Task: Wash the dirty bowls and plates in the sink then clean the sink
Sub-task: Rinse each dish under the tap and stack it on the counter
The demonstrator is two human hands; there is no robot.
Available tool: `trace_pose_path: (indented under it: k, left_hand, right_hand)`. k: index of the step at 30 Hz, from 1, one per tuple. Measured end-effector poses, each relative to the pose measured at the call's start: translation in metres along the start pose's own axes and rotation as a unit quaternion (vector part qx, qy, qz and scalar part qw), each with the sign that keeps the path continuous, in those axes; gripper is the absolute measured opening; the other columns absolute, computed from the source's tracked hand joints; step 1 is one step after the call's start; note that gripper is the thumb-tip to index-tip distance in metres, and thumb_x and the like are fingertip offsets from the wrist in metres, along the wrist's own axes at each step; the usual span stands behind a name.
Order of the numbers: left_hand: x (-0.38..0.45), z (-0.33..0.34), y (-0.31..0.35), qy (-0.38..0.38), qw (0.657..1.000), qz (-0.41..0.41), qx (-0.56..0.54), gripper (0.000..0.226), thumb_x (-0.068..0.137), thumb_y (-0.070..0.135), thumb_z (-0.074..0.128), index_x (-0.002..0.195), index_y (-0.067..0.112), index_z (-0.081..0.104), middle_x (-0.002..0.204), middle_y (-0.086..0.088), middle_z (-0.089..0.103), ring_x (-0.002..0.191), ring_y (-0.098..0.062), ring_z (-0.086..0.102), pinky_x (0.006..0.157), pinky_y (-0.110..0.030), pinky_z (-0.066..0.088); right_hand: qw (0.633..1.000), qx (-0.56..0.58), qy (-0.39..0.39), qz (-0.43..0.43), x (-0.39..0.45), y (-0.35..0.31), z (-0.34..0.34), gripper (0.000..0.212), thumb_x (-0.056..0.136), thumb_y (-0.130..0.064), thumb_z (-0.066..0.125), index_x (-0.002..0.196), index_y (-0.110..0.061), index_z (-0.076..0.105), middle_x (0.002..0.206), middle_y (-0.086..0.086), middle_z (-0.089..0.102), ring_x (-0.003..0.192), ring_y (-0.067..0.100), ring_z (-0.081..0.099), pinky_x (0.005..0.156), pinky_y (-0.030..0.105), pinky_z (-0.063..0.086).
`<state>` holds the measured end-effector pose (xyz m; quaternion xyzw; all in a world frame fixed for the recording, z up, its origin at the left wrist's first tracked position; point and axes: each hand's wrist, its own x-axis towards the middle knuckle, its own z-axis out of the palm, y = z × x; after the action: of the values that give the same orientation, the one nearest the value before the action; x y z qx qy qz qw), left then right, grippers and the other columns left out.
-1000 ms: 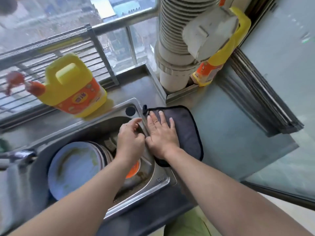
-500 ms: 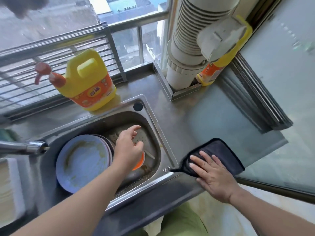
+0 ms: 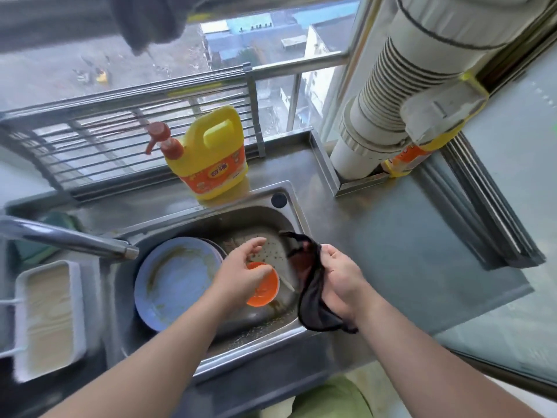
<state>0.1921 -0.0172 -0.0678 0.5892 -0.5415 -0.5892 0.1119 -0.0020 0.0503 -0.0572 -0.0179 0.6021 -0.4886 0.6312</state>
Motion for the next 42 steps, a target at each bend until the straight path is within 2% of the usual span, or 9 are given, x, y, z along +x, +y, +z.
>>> trace_pose_path:
  k: [3, 6, 12, 15, 19, 26, 29, 35, 42]
  left_hand:
    - [-0.001, -0.004, 0.011, -0.148, 0.987, 0.0, -0.063, 0.081, 0.068, 0.039, 0.085, 0.142, 0.051, 0.055, 0.148, 0.007, 0.058, 0.126, -0.013, 0.064, 0.11, -0.044, 0.052]
    - [-0.008, -0.015, 0.026, -0.241, 0.945, -0.005, -0.221, 0.046, 0.082, 0.024, 0.08, 0.127, 0.026, 0.07, 0.121, -0.006, 0.073, 0.105, -0.019, 0.071, 0.095, -0.032, 0.057]
    - [-0.025, -0.032, 0.057, -0.148, 0.943, -0.017, -0.298, 0.026, 0.084, 0.025, 0.075, 0.101, 0.006, 0.075, 0.096, -0.017, 0.072, 0.081, -0.026, 0.068, 0.075, -0.031, 0.057]
    - [-0.03, -0.042, 0.061, -0.096, 0.933, -0.059, -0.341, 0.025, 0.077, 0.028, 0.076, 0.093, 0.008, 0.073, 0.09, -0.016, 0.067, 0.084, -0.028, 0.062, 0.075, -0.033, 0.052]
    - [-0.031, -0.051, 0.04, -0.061, 0.792, -0.176, -0.582, 0.052, 0.098, 0.045, 0.063, 0.119, -0.001, 0.074, 0.119, -0.024, 0.073, 0.111, -0.039, 0.07, 0.108, -0.053, 0.049]
    - [-0.031, -0.002, 0.01, -0.021, 0.925, -0.211, -0.316, 0.02, 0.104, -0.001, 0.052, 0.117, 0.007, 0.065, 0.101, -0.017, 0.077, 0.08, -0.024, 0.072, 0.069, -0.034, 0.06]
    - [-0.021, -0.004, 0.022, 0.044, 0.923, -0.17, -0.343, 0.027, 0.105, -0.002, 0.046, 0.112, 0.015, 0.066, 0.096, -0.014, 0.075, 0.072, -0.021, 0.068, 0.062, -0.033, 0.057]
    - [-0.004, -0.034, 0.035, 0.048, 0.972, -0.05, -0.225, 0.065, 0.077, -0.032, 0.029, 0.055, 0.016, 0.065, 0.06, -0.008, 0.059, 0.057, -0.024, 0.052, 0.048, -0.024, 0.045]
    - [-0.003, -0.046, 0.041, 0.028, 0.945, -0.084, -0.316, 0.047, 0.085, -0.017, 0.035, 0.089, 0.003, 0.077, 0.089, -0.019, 0.073, 0.08, -0.03, 0.069, 0.07, -0.036, 0.06]
  right_hand:
    - [0.984, 0.096, -0.139, 0.059, -0.032, -0.034, 0.009, 0.04, 0.107, -0.024, 0.04, 0.136, 0.001, 0.053, 0.133, 0.031, 0.064, 0.117, 0.041, 0.068, 0.098, 0.054, 0.057]
    - [0.977, 0.105, -0.183, 0.04, -0.042, -0.066, 0.014, 0.047, 0.107, -0.031, 0.039, 0.139, -0.003, 0.06, 0.141, 0.02, 0.062, 0.129, 0.037, 0.061, 0.108, 0.057, 0.049]
    - [0.986, 0.071, -0.13, 0.076, -0.019, -0.055, 0.019, 0.091, 0.091, -0.077, 0.03, 0.143, -0.009, 0.061, 0.14, 0.021, 0.063, 0.124, 0.037, 0.065, 0.087, 0.05, 0.061]
    - [0.991, 0.012, -0.112, 0.076, -0.015, -0.029, 0.025, 0.056, 0.096, -0.045, 0.059, 0.132, -0.002, 0.063, 0.122, 0.026, 0.068, 0.103, 0.038, 0.07, 0.084, 0.053, 0.059]
    - [0.998, -0.051, -0.031, 0.033, -0.005, -0.023, 0.032, 0.02, 0.101, -0.006, 0.052, 0.109, 0.001, 0.069, 0.098, 0.026, 0.068, 0.08, 0.04, 0.068, 0.071, 0.054, 0.054]
    - [0.986, -0.167, 0.006, 0.021, 0.008, -0.038, 0.02, 0.04, 0.101, -0.011, 0.038, 0.097, 0.001, 0.076, 0.093, 0.022, 0.077, 0.092, 0.037, 0.075, 0.083, 0.042, 0.06]
    - [0.971, -0.233, 0.031, -0.032, 0.019, -0.054, -0.001, 0.045, 0.093, 0.005, 0.038, 0.078, -0.014, 0.076, 0.067, 0.008, 0.065, 0.055, 0.022, 0.06, 0.061, 0.035, 0.049]
    - [0.955, -0.28, -0.075, -0.055, 0.037, -0.093, -0.043, 0.058, 0.083, 0.03, 0.039, 0.062, -0.014, 0.071, 0.074, 0.01, 0.064, 0.075, 0.027, 0.059, 0.065, 0.031, 0.054]
    - [0.942, -0.303, -0.121, -0.077, 0.03, -0.115, -0.036, 0.019, 0.07, -0.004, 0.056, 0.07, -0.012, 0.074, 0.074, 0.013, 0.061, 0.076, 0.027, 0.055, 0.069, 0.033, 0.048]
